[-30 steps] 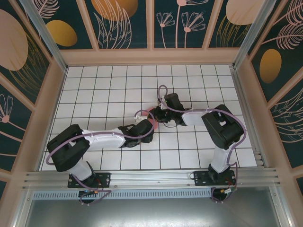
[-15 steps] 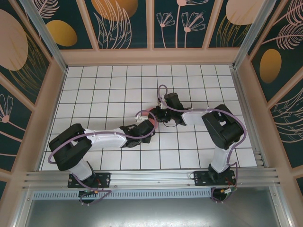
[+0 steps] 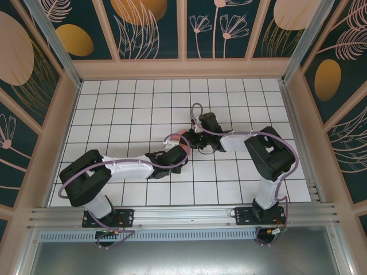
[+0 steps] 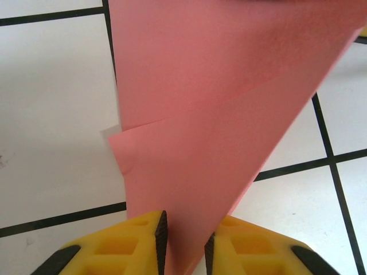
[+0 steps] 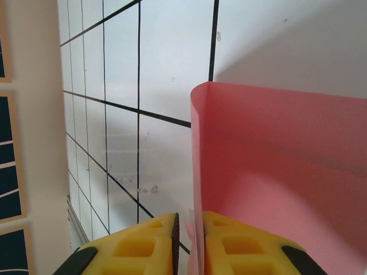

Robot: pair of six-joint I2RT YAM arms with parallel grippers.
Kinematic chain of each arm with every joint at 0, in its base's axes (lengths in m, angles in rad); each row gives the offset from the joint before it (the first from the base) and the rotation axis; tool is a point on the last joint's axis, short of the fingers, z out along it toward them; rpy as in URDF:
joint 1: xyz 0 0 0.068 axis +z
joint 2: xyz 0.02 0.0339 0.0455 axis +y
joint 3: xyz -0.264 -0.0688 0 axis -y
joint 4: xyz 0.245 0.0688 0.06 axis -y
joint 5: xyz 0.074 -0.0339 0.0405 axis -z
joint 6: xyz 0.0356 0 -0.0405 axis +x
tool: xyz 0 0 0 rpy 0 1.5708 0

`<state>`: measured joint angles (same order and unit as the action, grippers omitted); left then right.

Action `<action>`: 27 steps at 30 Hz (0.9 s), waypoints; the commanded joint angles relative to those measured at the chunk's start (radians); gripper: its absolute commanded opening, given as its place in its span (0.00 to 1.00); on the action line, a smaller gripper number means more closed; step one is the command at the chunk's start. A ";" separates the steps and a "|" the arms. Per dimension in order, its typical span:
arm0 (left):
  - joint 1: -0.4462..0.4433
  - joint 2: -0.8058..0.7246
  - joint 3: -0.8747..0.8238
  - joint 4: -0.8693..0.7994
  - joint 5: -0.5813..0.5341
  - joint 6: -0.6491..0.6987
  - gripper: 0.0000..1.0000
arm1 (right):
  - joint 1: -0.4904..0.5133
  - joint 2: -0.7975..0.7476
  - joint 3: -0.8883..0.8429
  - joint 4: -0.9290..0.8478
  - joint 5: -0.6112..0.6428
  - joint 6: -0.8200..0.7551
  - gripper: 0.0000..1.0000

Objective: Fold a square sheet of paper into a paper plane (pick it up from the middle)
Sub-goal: Fourth fold the wing at the center of the table.

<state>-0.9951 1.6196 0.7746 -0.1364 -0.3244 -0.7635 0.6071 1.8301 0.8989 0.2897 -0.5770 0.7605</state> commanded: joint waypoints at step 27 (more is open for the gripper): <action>0.038 -0.023 -0.058 0.202 0.255 0.163 0.09 | -0.083 -0.451 -0.293 -0.073 0.195 0.031 0.46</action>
<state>-0.9787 1.6184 0.7364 0.0063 -0.1516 -0.6312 0.5129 1.4124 0.6350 0.1764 -0.3958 0.7578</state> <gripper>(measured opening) 0.093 0.471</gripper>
